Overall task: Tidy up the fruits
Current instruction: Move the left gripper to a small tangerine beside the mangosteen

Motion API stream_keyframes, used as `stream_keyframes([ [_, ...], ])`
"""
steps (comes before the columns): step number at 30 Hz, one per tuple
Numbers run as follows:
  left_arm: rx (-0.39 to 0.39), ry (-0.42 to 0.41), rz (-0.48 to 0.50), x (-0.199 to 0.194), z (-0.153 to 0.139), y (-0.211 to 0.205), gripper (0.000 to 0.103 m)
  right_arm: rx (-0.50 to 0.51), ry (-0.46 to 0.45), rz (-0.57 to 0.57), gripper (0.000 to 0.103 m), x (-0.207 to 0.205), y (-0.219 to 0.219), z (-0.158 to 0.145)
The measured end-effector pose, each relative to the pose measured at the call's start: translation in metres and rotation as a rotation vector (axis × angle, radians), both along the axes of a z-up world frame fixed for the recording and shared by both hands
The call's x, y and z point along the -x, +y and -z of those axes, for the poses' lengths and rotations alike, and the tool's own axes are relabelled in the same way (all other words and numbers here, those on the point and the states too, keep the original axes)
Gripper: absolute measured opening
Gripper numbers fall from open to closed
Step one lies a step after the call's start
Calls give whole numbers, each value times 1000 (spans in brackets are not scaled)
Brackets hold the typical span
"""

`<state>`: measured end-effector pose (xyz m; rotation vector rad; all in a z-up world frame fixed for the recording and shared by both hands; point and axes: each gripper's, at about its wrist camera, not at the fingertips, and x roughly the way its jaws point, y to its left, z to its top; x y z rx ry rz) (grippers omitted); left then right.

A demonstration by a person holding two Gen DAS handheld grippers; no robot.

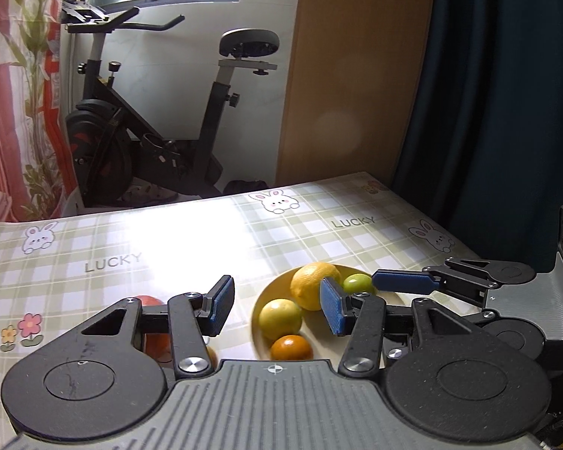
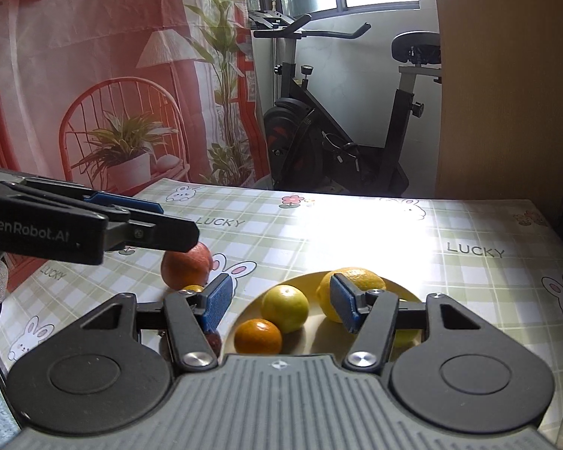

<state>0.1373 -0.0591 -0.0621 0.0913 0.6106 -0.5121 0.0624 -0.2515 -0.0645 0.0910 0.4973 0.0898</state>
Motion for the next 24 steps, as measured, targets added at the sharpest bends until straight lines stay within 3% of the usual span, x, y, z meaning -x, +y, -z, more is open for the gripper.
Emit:
stream_keyframes([
  [13,4,-97,-197,43,-13,78,53,-16,-27,-59,61,10,51,6],
  [24,47,-5,-201,60,26,87,54,60,57,-133,60,21,85,48],
])
